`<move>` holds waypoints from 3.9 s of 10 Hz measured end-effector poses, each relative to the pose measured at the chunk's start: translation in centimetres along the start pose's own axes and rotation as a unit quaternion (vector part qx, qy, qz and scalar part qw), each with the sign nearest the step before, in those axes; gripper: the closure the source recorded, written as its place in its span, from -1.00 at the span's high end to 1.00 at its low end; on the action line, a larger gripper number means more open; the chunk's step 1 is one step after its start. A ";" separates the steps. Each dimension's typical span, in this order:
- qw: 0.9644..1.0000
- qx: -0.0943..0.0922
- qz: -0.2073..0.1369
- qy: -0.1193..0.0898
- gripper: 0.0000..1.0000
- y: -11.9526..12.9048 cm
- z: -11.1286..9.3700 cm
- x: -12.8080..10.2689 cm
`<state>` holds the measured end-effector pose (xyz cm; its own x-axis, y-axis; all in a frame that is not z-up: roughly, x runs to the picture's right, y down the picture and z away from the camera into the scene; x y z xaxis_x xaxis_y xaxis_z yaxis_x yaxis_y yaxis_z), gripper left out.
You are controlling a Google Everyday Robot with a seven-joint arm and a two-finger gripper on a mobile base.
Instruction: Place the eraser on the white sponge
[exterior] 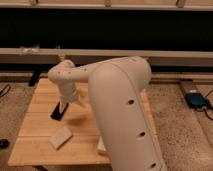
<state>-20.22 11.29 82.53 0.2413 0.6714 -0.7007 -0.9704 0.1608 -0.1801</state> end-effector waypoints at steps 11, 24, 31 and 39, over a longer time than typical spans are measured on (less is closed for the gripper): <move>0.995 -0.013 0.086 -0.050 0.60 6.6 3.5 -4.3; 0.998 -0.027 0.058 -0.018 0.60 8.5 7.2 -6.4; 0.998 -0.017 0.047 -0.028 -0.38 7.4 6.8 -7.1; 0.998 -0.023 -0.025 -0.055 -0.81 6.0 0.2 -3.3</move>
<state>-26.88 10.17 83.94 0.2856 0.7391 -0.6101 -0.9549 0.1657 -0.2462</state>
